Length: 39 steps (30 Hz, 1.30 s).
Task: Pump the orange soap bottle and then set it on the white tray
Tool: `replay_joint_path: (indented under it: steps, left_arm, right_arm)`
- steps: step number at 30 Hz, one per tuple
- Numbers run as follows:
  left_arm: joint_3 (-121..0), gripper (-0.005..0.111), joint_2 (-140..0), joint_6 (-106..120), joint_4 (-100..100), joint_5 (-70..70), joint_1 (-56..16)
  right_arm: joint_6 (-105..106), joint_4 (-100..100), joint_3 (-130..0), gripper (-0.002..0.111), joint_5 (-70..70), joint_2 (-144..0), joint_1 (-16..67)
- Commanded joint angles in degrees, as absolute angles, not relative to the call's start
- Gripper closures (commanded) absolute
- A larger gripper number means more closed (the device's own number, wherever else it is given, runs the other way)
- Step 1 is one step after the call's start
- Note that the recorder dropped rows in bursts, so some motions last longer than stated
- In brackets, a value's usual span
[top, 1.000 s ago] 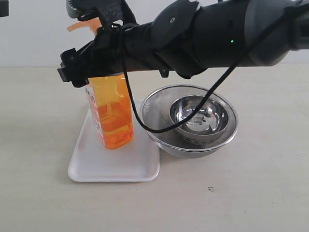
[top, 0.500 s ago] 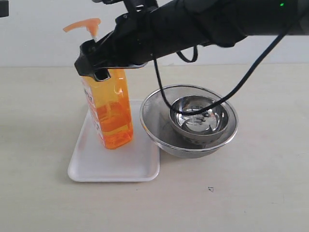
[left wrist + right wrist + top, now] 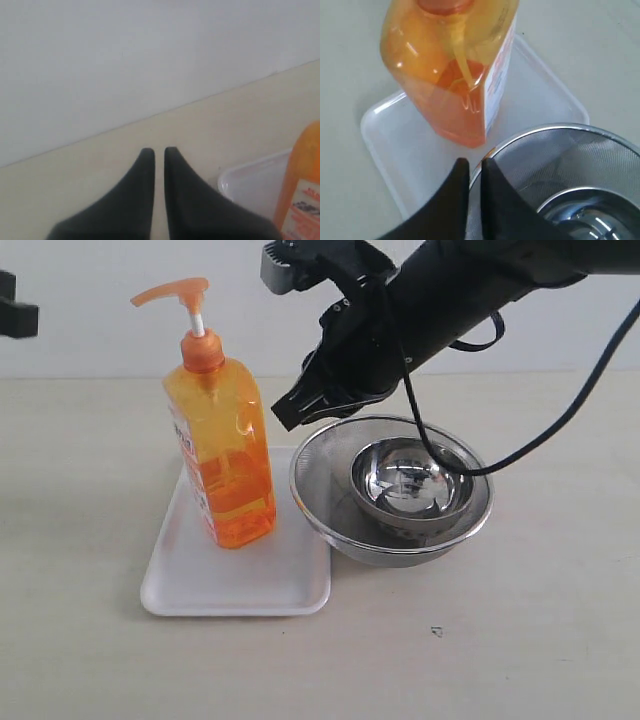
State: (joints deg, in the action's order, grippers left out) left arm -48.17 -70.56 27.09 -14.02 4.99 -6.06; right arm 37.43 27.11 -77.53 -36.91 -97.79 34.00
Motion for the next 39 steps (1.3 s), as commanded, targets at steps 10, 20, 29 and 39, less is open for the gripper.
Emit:
replay_joint_path:
  steps: [10, 20, 29, 39]
  left_arm:
    - [-45.9, 0.102, -85.1, 26.4, -15.8, -0.8, -9.7]
    - [-45.9, 0.102, -89.2, 26.6, -15.2, -5.3, -16.7]
    - [-45.9, 0.102, -90.3, 26.6, -15.2, -7.5, -16.7]
    - [-45.9, 0.102, -90.4, 22.0, -9.0, -10.6, -16.7]
  right_arm:
    - [38.0, 25.8, -77.8, 0.107, -24.3, -105.5, 33.8]
    - [38.0, 28.2, -77.8, 0.107, -21.3, -106.5, 33.8]
    - [40.0, 28.8, -77.8, 0.107, -18.4, -106.5, 37.3]
    - [40.0, 29.4, -77.8, 0.107, -18.5, -106.5, 39.4]
